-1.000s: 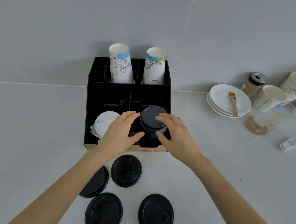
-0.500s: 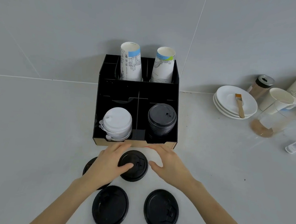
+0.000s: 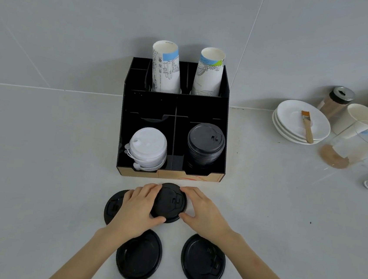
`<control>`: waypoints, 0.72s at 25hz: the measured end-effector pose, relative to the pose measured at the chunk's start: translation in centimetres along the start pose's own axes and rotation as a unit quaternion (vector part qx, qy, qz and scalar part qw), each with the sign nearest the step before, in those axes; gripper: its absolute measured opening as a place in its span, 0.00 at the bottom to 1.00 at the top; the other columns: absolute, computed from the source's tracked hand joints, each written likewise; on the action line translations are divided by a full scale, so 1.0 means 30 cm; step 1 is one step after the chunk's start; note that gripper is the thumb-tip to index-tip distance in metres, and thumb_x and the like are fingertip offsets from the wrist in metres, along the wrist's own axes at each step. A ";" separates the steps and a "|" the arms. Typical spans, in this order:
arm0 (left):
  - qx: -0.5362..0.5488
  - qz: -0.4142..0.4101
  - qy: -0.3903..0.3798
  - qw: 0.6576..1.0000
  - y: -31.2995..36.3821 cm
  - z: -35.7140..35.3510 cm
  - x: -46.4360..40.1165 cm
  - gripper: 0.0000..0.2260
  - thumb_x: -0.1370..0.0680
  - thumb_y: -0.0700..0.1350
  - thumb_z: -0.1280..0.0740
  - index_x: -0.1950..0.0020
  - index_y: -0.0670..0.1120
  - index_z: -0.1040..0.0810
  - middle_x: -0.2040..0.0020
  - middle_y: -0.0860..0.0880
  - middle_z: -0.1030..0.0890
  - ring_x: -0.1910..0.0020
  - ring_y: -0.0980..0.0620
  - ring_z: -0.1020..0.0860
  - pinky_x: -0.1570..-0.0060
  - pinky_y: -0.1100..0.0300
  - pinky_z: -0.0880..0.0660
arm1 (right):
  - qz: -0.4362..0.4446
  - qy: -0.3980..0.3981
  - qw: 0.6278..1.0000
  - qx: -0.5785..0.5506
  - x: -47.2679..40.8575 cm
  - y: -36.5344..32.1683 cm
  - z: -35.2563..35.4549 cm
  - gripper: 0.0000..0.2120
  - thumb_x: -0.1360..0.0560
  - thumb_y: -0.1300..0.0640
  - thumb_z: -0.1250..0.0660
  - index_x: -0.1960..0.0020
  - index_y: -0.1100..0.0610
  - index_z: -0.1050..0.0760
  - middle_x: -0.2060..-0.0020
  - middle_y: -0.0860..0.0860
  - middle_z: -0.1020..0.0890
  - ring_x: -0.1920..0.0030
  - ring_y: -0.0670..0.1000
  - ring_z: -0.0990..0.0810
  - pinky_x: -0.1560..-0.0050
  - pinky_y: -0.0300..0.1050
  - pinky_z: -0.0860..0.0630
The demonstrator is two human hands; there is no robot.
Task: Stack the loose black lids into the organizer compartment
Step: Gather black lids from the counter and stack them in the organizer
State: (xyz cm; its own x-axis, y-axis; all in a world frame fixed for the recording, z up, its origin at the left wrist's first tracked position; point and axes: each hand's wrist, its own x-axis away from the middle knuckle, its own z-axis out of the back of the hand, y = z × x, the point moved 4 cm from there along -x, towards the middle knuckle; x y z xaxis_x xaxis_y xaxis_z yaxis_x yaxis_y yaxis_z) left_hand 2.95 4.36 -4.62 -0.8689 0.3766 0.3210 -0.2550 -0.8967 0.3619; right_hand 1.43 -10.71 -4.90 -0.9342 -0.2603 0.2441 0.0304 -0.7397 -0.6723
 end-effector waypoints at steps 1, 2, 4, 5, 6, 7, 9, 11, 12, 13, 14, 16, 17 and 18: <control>-0.002 0.000 0.002 1.000 0.000 -0.001 0.000 0.33 0.27 0.55 0.37 0.29 0.49 0.50 0.28 0.49 0.42 0.30 0.49 0.42 0.30 0.51 0.46 | -0.001 0.005 1.000 -0.003 0.000 0.000 0.000 0.27 0.28 0.58 0.35 0.32 0.55 0.41 0.33 0.52 0.32 0.35 0.53 0.32 0.33 0.47 0.33; -0.003 0.001 0.003 1.000 -0.001 -0.002 0.001 0.33 0.27 0.55 0.37 0.29 0.49 0.51 0.28 0.49 0.42 0.30 0.49 0.41 0.30 0.51 0.46 | 0.000 0.008 1.000 -0.006 0.000 -0.001 0.001 0.26 0.28 0.58 0.35 0.32 0.55 0.41 0.33 0.52 0.32 0.35 0.53 0.32 0.33 0.47 0.33; 0.001 0.000 0.006 1.000 0.001 0.000 0.003 0.33 0.27 0.55 0.37 0.29 0.49 0.50 0.28 0.49 0.42 0.30 0.48 0.41 0.30 0.51 0.46 | 0.003 0.012 1.000 -0.006 0.004 -0.004 0.002 0.26 0.28 0.58 0.35 0.32 0.55 0.40 0.33 0.52 0.32 0.35 0.53 0.31 0.33 0.47 0.33; 0.003 -0.002 0.007 1.000 0.003 0.001 0.005 0.33 0.27 0.54 0.37 0.29 0.49 0.50 0.28 0.49 0.41 0.30 0.48 0.41 0.30 0.51 0.46 | 0.005 0.014 1.000 -0.006 0.007 -0.005 0.004 0.26 0.28 0.58 0.35 0.32 0.55 0.40 0.34 0.52 0.32 0.35 0.53 0.31 0.34 0.47 0.33; 0.006 -0.004 0.007 1.000 0.006 0.003 0.008 0.32 0.27 0.54 0.37 0.29 0.49 0.50 0.28 0.49 0.41 0.30 0.48 0.41 0.30 0.51 0.46 | 0.007 0.017 1.000 -0.008 0.010 -0.007 0.006 0.26 0.28 0.58 0.35 0.33 0.55 0.40 0.34 0.52 0.31 0.35 0.53 0.31 0.33 0.46 0.33; 0.009 -0.006 0.008 1.000 0.010 0.008 0.011 0.32 0.27 0.54 0.37 0.29 0.49 0.49 0.28 0.50 0.42 0.30 0.49 0.41 0.30 0.51 0.46 | 0.010 0.021 1.000 -0.010 0.014 -0.009 0.011 0.26 0.28 0.58 0.35 0.33 0.55 0.40 0.34 0.52 0.31 0.35 0.52 0.31 0.34 0.45 0.33; 0.019 -0.015 0.014 1.000 0.020 0.021 0.020 0.32 0.27 0.55 0.36 0.29 0.49 0.49 0.28 0.50 0.41 0.30 0.49 0.42 0.30 0.52 0.45 | 0.015 0.033 0.999 -0.018 0.027 -0.016 0.027 0.25 0.28 0.58 0.35 0.33 0.55 0.39 0.34 0.52 0.31 0.35 0.52 0.31 0.34 0.42 0.35; 0.039 -0.030 0.024 0.998 0.036 0.046 0.030 0.33 0.29 0.57 0.36 0.29 0.49 0.46 0.28 0.50 0.40 0.30 0.49 0.40 0.31 0.52 0.43 | 0.021 0.048 0.998 -0.030 0.042 -0.023 0.052 0.25 0.28 0.58 0.35 0.33 0.55 0.38 0.34 0.51 0.30 0.36 0.51 0.30 0.36 0.38 0.36; 0.054 -0.039 0.032 0.997 0.046 0.062 0.035 0.34 0.30 0.60 0.37 0.30 0.49 0.45 0.28 0.50 0.39 0.31 0.48 0.40 0.31 0.52 0.42 | 0.026 0.057 0.997 -0.034 0.050 -0.028 0.066 0.25 0.28 0.58 0.34 0.33 0.55 0.38 0.34 0.51 0.30 0.36 0.51 0.30 0.37 0.35 0.37; 0.067 -0.047 0.042 0.996 0.057 0.080 0.040 0.35 0.33 0.62 0.39 0.30 0.49 0.43 0.29 0.50 0.38 0.32 0.49 0.39 0.31 0.52 0.40 | 0.034 0.067 0.996 -0.038 0.059 -0.032 0.082 0.25 0.28 0.58 0.34 0.33 0.55 0.38 0.34 0.51 0.30 0.36 0.50 0.30 0.38 0.30 0.38; 0.079 -0.055 0.057 0.994 0.071 0.099 0.046 0.37 0.36 0.65 0.42 0.31 0.49 0.41 0.29 0.51 0.37 0.32 0.49 0.38 0.31 0.52 0.40 | 0.042 0.078 0.995 -0.040 0.068 -0.038 0.100 0.25 0.28 0.58 0.34 0.33 0.55 0.38 0.35 0.51 0.29 0.36 0.48 0.30 0.40 0.24 0.41; 0.095 -0.069 0.085 0.989 0.094 0.133 0.047 0.39 0.39 0.67 0.47 0.31 0.50 0.39 0.30 0.52 0.36 0.32 0.50 0.38 0.32 0.54 0.41 | 0.053 0.102 0.992 -0.042 0.085 -0.049 0.143 0.25 0.28 0.59 0.34 0.33 0.55 0.37 0.35 0.51 0.29 0.37 0.45 0.31 0.44 0.15 0.45; 0.099 -0.074 0.098 0.987 0.107 0.149 0.045 0.39 0.39 0.67 0.47 0.32 0.50 0.39 0.30 0.52 0.36 0.32 0.51 0.38 0.33 0.57 0.42 | 0.058 0.115 0.991 -0.042 0.093 -0.055 0.165 0.25 0.28 0.59 0.33 0.34 0.55 0.37 0.35 0.51 0.29 0.37 0.45 0.31 0.45 0.14 0.46; 0.102 -0.078 0.108 0.986 0.119 0.165 0.041 0.39 0.39 0.67 0.47 0.32 0.50 0.39 0.30 0.51 0.36 0.32 0.51 0.38 0.34 0.59 0.43 | 0.065 0.128 0.989 -0.043 0.099 -0.063 0.188 0.25 0.28 0.59 0.33 0.34 0.55 0.37 0.35 0.51 0.29 0.37 0.45 0.31 0.45 0.14 0.46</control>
State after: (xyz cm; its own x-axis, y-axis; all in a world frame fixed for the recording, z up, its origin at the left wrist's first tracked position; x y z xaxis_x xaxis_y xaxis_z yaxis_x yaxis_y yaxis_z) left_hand 3.06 2.77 1.40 -0.9019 0.4277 0.0613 -0.3208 -0.7580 0.5679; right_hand 0.60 -13.58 1.03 -0.9841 -0.1757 -0.0256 0.1358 -0.6519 -0.7460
